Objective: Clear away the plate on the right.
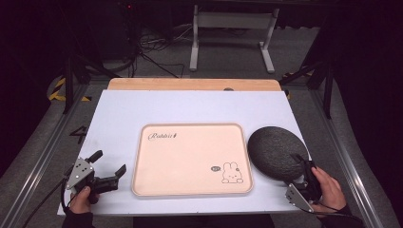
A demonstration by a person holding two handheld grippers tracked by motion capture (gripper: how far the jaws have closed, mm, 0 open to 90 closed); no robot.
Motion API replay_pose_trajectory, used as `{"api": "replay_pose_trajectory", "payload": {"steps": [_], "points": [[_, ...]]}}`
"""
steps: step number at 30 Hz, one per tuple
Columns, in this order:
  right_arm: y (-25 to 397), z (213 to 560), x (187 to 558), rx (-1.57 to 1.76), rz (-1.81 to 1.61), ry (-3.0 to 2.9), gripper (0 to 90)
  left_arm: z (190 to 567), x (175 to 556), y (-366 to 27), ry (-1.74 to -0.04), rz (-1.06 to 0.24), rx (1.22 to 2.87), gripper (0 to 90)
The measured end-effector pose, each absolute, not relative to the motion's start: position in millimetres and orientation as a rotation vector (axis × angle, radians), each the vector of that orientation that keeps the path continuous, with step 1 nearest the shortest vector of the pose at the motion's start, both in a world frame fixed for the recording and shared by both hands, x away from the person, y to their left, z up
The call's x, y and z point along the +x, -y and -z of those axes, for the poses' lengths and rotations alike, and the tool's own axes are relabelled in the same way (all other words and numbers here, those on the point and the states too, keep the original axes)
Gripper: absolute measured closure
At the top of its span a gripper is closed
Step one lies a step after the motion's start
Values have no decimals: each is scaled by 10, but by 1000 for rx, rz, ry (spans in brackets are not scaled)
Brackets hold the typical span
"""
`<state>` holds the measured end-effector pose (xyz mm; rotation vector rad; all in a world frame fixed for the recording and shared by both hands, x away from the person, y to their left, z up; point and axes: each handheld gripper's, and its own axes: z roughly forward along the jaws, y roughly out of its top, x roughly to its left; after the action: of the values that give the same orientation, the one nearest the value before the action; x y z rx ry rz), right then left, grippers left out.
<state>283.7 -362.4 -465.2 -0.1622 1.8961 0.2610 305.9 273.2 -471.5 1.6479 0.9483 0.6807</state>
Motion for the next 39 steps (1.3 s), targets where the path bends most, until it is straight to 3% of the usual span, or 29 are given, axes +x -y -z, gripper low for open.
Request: {"api": "replay_pose_trajectory", "payload": {"steps": [7, 11, 12, 23, 27, 39], "points": [[3653, 4658, 2836, -149, -284, -1919, 77, 4714, 3059, -2732, -949, -679, 1650, 2], [3647, 4674, 2810, -179, -271, -1928, 165, 4714, 3061, -2732, -950, -679, 1650, 2], [3653, 4681, 2798, -194, -271, -1941, 224, 4714, 3061, -2733, -950, -678, 1651, 2], [3673, 4755, 2749, -199, -286, -1951, 432, 4714, 3061, -2729, -951, -681, 1653, 2], [3604, 4837, 2743, -255, -200, -1978, 763, 4714, 3061, -2728, -950, -680, 1653, 2], [3495, 4905, 2708, -269, -77, -1951, 837, 4714, 3062, -2729, -950, -679, 1652, 2]]}}
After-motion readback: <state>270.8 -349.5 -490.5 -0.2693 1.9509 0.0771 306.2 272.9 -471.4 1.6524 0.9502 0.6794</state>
